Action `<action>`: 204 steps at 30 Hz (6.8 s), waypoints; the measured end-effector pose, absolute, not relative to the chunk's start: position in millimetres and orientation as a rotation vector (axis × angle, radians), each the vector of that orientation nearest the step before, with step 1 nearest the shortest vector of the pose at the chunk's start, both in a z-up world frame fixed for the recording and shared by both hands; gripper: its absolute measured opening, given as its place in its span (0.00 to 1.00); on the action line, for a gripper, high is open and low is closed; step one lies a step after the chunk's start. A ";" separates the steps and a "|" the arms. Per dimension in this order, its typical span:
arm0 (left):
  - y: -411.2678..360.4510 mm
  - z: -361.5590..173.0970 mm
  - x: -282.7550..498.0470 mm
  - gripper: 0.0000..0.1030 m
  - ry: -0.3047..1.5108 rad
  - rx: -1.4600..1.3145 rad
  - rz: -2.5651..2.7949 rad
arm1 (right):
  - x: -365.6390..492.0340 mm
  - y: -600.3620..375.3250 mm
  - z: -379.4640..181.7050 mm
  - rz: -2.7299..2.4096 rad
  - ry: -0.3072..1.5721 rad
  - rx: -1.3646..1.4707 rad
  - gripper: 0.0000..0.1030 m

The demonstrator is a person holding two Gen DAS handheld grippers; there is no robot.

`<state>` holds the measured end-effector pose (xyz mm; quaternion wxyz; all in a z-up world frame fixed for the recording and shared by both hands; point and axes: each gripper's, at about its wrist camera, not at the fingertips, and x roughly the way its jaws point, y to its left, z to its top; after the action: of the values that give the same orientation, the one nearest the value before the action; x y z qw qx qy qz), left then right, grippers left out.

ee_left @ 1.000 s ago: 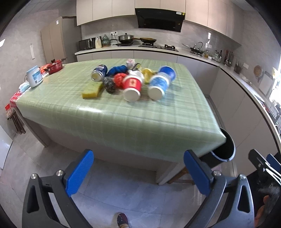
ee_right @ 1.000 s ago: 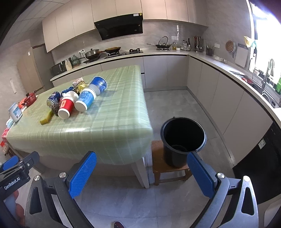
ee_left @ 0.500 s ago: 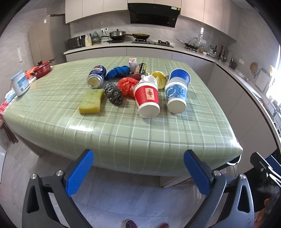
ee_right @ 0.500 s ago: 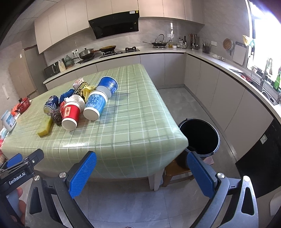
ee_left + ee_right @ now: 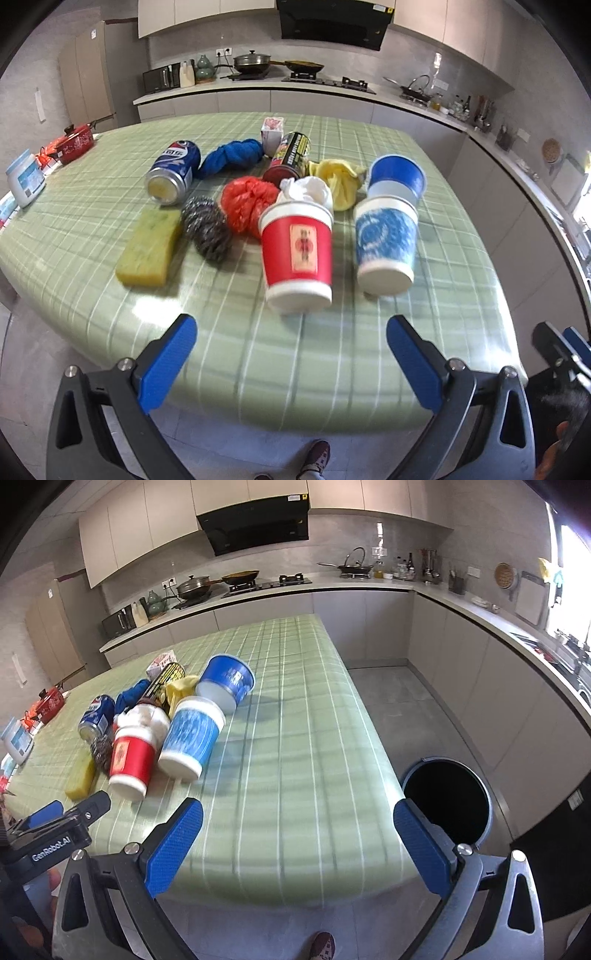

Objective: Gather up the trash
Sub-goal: 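Grasp the red paper cup with the left tool while the right tool grasps the blue-patterned cup, then carry both cups to the black bucket and open both tools to drop them, then move both tools back over the table toward the remaining trash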

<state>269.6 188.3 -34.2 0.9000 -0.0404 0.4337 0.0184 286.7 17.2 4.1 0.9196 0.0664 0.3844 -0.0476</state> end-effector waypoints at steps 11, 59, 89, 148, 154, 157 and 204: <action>197.5 -51.3 315.0 0.93 0.937 -0.120 0.016 | 346.5 14.9 -6.1 -0.069 0.823 0.157 1.00; 207.0 -25.3 315.8 0.56 0.878 -0.108 -0.301 | 410.3 80.7 -40.8 0.016 0.918 0.223 0.61; 22.4 -43.7 318.6 0.56 0.911 -0.044 -0.564 | 312.4 -125.5 -28.4 -0.312 0.890 0.305 0.61; -127.3 -20.1 314.7 0.76 1.009 -0.039 -0.458 | 315.1 -317.3 -65.8 -0.190 0.973 0.287 0.78; -39.7 1.5 316.4 0.80 0.936 -0.055 -0.400 | 317.0 -241.8 -29.2 -0.155 0.899 0.293 0.78; 17.2 -5.3 320.2 0.83 0.915 -0.066 -0.345 | 322.0 -193.0 -20.7 -0.129 0.875 0.278 0.78; 332.0 -10.3 428.8 0.83 0.861 -0.093 -0.107 | 480.1 97.5 -17.4 -0.084 0.883 0.295 0.81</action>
<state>428.8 332.0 -10.3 0.9063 -0.0453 0.4169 -0.0516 480.1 97.5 -17.4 0.8928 0.1420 0.4257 -0.0402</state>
